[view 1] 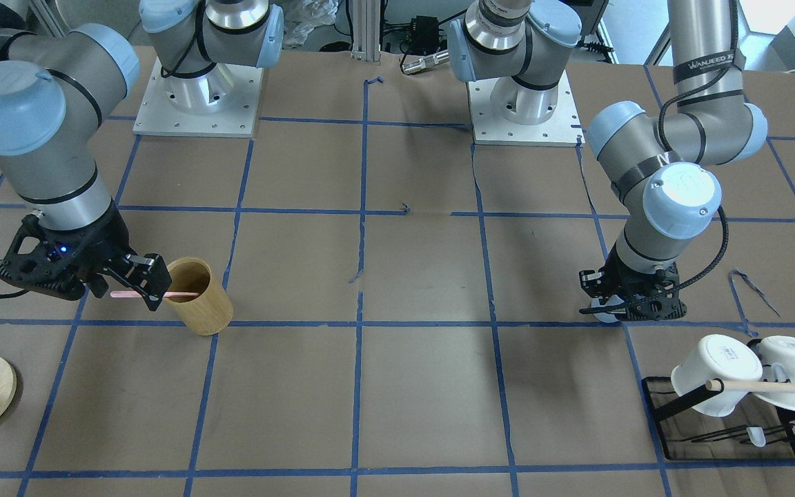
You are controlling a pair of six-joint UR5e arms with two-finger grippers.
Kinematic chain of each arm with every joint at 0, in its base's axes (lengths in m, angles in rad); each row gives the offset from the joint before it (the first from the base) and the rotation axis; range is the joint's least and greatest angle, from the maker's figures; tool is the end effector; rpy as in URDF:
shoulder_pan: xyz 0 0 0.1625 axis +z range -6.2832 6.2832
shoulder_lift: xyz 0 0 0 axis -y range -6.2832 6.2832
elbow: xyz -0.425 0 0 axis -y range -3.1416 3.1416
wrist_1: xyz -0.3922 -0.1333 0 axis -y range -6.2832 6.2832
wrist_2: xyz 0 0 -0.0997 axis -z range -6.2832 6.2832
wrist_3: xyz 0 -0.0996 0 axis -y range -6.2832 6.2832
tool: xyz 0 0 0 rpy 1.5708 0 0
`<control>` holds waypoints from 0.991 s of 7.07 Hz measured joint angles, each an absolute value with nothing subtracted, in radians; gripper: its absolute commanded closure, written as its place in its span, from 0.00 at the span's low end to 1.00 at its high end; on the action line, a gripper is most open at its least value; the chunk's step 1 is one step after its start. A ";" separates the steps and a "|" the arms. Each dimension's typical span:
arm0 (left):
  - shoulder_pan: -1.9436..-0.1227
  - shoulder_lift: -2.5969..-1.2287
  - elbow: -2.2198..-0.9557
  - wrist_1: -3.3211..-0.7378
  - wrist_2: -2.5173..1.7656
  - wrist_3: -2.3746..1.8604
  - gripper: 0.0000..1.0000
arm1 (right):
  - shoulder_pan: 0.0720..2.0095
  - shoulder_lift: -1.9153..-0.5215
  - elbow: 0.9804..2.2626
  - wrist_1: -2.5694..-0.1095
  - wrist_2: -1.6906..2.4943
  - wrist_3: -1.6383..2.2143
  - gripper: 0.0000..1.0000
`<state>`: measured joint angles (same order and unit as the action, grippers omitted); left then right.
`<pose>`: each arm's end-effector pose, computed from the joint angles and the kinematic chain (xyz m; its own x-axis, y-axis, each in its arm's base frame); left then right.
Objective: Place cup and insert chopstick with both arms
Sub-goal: 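Grasp the light blue cup with left gripper while right grasps pink chopstick, then carry the light blue cup toward the tan cup and set it down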
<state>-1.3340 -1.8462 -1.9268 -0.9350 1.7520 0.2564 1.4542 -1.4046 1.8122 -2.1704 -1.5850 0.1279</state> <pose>0.0127 -0.5445 0.2424 -0.9842 0.0226 -0.1754 0.0155 0.9990 0.0415 0.0673 -0.5589 0.3474 -0.9701 0.2424 -0.0105 0.2399 0.9518 -0.1910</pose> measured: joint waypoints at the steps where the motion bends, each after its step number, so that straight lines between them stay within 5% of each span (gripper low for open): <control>1: -1.329 -1.845 -1.927 -0.940 1.711 0.252 1.00 | 1.453 -1.404 1.815 -2.177 -1.585 0.131 0.50; 4: -1.386 -1.833 -1.881 -1.019 1.680 0.091 1.00 | 1.452 -1.417 1.806 -2.178 -1.547 0.136 0.53; 7: -1.638 -1.863 -1.771 -1.124 1.637 -0.421 1.00 | 1.451 -1.423 1.809 -2.176 -1.545 0.135 0.56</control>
<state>-1.6377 -1.8626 -1.7705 -1.1243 1.6373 -0.4214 1.4513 -1.4230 1.8092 -2.1765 -1.5445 0.1351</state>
